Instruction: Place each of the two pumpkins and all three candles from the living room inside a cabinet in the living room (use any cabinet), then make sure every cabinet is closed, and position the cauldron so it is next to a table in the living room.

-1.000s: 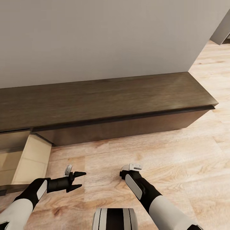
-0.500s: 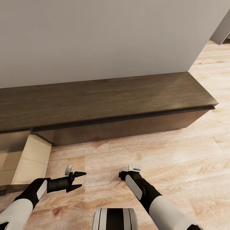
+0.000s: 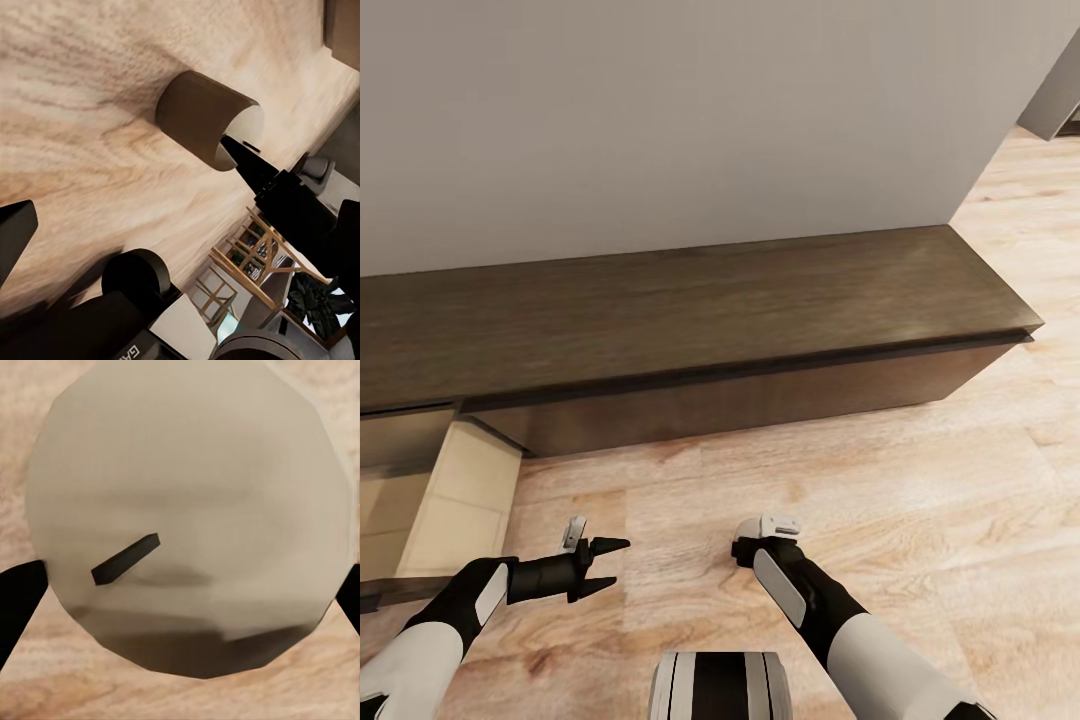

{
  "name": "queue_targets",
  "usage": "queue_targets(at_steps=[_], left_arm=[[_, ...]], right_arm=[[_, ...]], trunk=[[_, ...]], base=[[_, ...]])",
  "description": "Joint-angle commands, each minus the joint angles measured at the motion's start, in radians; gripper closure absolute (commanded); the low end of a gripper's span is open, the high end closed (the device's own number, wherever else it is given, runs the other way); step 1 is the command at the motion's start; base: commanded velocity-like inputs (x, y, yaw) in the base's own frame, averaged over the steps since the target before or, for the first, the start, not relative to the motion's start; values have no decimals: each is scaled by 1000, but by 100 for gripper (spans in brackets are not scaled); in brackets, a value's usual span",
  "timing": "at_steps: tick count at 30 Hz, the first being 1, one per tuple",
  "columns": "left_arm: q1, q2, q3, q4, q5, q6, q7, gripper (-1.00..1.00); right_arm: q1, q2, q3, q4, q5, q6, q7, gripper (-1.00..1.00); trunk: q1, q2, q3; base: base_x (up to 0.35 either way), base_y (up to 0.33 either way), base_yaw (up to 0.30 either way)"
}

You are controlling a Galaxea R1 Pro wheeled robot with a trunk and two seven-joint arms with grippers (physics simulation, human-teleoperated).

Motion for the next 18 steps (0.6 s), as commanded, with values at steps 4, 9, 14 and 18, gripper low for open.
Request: queue_targets(at_steps=[4,9,14,18], left_arm=[[0,0,0,0,0,0,0,-100],[0,0,1,0,0,0,0,-100],[0,0,1,0,0,0,0,-100],[0,0,0,0,0,1,0,-100]], right_arm=[[0,0,0,0,-3,-1,0,100],[0,0,0,0,-3,-1,0,100],[0,0,0,0,-3,-2,0,100],[0,0,1,0,-3,-17,0,100]], trunk=[[0,0,0],[0,0,0],[0,0,0],[0,0,0]], base=[[0,0,0],[0,0,0],[0,0,0],[0,0,0]])
